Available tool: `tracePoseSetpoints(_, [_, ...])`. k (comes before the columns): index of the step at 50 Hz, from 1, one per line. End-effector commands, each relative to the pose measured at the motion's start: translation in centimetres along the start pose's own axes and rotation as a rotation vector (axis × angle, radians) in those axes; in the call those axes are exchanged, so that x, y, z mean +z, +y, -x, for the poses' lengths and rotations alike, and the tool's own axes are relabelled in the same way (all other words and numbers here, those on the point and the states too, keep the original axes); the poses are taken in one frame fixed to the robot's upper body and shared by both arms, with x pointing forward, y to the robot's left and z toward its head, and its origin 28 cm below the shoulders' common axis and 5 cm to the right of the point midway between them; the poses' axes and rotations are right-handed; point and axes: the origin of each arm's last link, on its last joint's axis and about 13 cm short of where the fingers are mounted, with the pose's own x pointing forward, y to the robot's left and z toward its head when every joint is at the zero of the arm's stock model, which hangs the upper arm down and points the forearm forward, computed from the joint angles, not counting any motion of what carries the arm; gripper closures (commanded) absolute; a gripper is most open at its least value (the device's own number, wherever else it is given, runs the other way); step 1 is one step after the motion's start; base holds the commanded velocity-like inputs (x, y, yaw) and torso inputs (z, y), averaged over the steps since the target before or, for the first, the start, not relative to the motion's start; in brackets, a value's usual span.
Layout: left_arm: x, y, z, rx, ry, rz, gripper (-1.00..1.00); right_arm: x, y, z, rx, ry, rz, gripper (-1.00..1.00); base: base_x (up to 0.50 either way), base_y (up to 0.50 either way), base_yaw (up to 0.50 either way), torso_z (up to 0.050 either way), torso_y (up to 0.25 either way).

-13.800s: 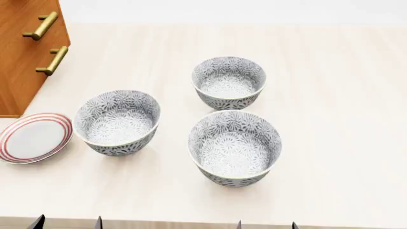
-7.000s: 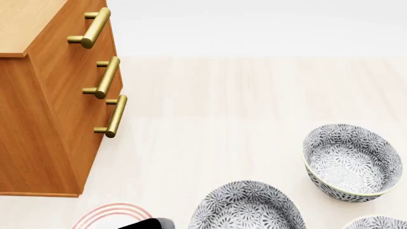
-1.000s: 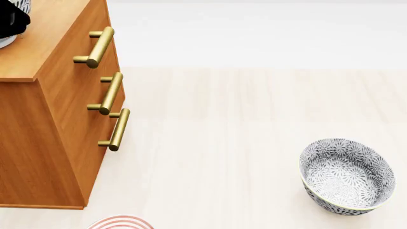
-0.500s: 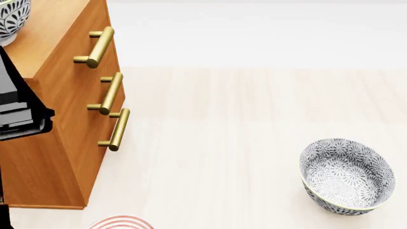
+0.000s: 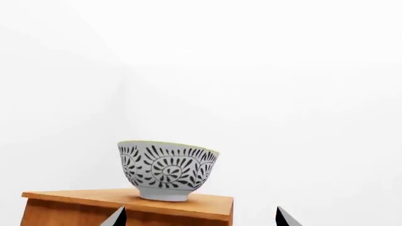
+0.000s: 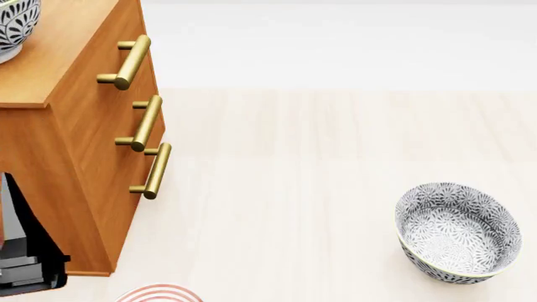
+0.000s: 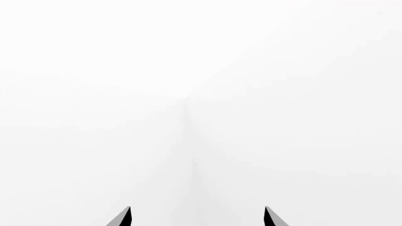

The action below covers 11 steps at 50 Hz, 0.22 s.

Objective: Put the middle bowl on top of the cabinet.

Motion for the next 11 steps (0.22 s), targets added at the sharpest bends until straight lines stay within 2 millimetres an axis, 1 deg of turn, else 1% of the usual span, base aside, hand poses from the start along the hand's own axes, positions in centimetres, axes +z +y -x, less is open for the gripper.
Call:
tracePoseSetpoints(1, [-0.2, 1.2, 3.0, -0.020, 0.041, -0.031, -1.00, -0.1, 0.1, -0.1, 0.003, -0.001, 0.003, -1.00, 0.00, 0.00, 0.00, 0.000, 0.000])
tracePoseSetpoints(5, [0.4, 1.5, 4.0, -0.028, 0.046, -0.037, -1.00, -0.1, 0.1, -0.1, 0.005, 0.000, 0.004, -1.00, 0.00, 0.00, 0.00, 0.000, 0.000])
tracePoseSetpoints(11, [0.1, 1.8, 5.6, -0.045, 0.050, -0.047, -1.00, 0.0, -0.1, -0.1, 0.003, -0.004, 0.003, -1.00, 0.00, 0.00, 0.00, 0.000, 0.000])
